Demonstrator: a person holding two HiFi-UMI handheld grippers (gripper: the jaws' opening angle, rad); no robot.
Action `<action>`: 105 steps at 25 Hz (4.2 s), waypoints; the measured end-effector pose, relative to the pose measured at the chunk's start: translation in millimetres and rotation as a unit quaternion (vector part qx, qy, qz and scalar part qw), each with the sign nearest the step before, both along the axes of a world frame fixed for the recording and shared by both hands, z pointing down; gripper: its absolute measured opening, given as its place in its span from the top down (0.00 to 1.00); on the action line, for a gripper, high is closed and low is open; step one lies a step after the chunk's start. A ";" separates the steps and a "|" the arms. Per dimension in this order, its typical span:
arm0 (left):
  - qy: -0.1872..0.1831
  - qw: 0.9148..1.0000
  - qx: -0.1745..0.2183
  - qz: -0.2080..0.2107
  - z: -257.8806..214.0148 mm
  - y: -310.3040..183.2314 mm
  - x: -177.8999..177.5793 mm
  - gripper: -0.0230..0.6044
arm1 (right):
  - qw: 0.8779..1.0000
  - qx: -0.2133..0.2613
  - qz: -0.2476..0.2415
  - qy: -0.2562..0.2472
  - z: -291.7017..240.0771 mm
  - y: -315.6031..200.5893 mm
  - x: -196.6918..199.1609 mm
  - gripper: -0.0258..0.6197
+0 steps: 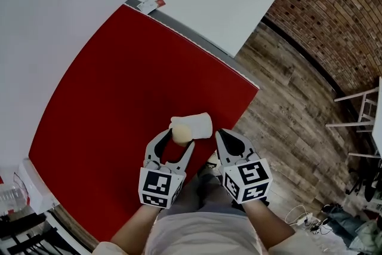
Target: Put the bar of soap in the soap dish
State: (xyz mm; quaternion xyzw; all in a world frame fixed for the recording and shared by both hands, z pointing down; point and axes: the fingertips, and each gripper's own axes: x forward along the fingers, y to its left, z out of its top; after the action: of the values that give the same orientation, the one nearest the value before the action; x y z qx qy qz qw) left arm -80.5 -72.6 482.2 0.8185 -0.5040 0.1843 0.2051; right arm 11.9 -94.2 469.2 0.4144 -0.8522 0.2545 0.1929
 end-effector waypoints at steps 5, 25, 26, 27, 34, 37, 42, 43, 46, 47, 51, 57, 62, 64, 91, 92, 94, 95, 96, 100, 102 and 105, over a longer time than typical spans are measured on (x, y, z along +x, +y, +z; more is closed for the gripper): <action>-0.036 0.998 0.007 0.055 12.7 -11.5 6.1 0.57 | 1.000 -0.007 -0.002 -0.002 9.8 -6.7 -1.7 0.95; -0.172 0.916 -0.010 0.362 76.8 -11.5 32.0 0.57 | 0.999 -0.036 0.009 0.000 48.2 -0.9 18.1 0.95; -0.172 0.915 -0.013 0.366 80.2 -11.0 33.2 0.57 | 0.999 -0.037 0.011 0.000 50.6 -1.2 19.8 0.95; -0.172 0.913 -0.015 0.370 83.4 -10.7 34.0 0.57 | 0.999 -0.039 0.013 -0.001 52.7 -1.6 20.9 0.95; -0.178 0.904 -0.035 0.387 104.3 -11.4 36.5 0.57 | 0.999 -0.044 0.018 -0.006 59.6 -2.1 25.8 0.95; -0.179 0.899 -0.040 0.397 112.6 -12.3 35.3 0.57 | 0.999 -0.046 0.020 -0.006 62.3 -2.4 26.6 0.95; -0.177 0.890 -0.048 0.416 124.3 -10.6 37.4 0.57 | 0.998 -0.050 0.024 -0.005 66.6 -3.0 29.8 0.95; -0.179 0.889 -0.049 0.419 126.3 -10.3 37.8 0.57 | 0.998 -0.051 0.024 -0.005 67.1 -3.1 30.4 0.95; -0.182 0.885 -0.054 0.424 131.2 -9.8 37.6 0.57 | 0.998 -0.052 0.026 -0.005 68.1 -4.1 30.8 0.95; -0.183 0.885 -0.055 0.425 132.2 -9.9 36.7 0.57 | 0.998 -0.052 0.026 -0.006 68.3 -4.3 30.1 0.95; -0.185 0.883 -0.059 0.427 134.3 -11.1 33.8 0.57 | 0.998 -0.054 0.027 -0.007 68.3 -4.0 28.6 0.95; -0.187 0.880 -0.066 0.432 136.9 -9.0 35.0 0.57 | 0.998 -0.057 0.032 -0.006 69.9 -5.0 32.7 0.95; -0.182 0.881 -0.073 0.429 138.4 -9.1 35.4 0.56 | 0.998 -0.055 0.036 -0.008 71.1 -8.8 38.1 0.95; -0.182 0.881 -0.075 0.431 139.1 -9.0 36.9 0.56 | 0.998 -0.055 0.039 -0.008 71.2 -9.3 40.1 0.95; -0.186 0.881 -0.071 0.428 127.1 -8.2 35.2 0.53 | 0.998 -0.044 0.032 -0.012 57.5 -14.3 38.8 0.95; -0.187 0.881 -0.071 0.428 126.8 -7.5 34.5 0.53 | 0.998 -0.043 0.032 -0.012 56.7 -13.8 38.6 0.95; -0.189 0.881 -0.072 0.428 127.3 -5.6 32.0 0.53 | 0.999 -0.042 0.033 -0.012 55.7 -12.2 37.6 0.95; -0.190 0.881 -0.073 0.428 127.8 -4.7 30.2 0.53 | 0.999 -0.042 0.033 -0.012 55.9 -11.0 36.7 0.95; -0.190 0.882 -0.072 0.426 128.1 -3.9 28.1 0.53 | 0.999 -0.043 0.032 -0.011 56.5 -9.5 35.4 0.95; -0.187 0.891 -0.066 0.409 123.7 -4.0 23.1 0.53 | 0.998 -0.044 0.031 -0.010 58.1 -4.7 32.5 0.95; -0.185 0.894 -0.065 0.403 120.2 -2.3 23.2 0.53 | 0.998 -0.045 0.030 -0.010 57.1 -2.4 31.9 0.95; -0.186 0.897 -0.062 0.395 112.9 0.1 22.6 0.55 | 0.999 -0.041 0.025 -0.011 52.0 -0.6 30.2 0.95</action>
State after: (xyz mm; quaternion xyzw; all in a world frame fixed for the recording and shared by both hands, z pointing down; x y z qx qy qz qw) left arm -57.9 -72.5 595.2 0.8865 -0.1558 0.4304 0.0682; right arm 42.0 -94.9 521.3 0.4250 -0.8324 0.2984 0.1937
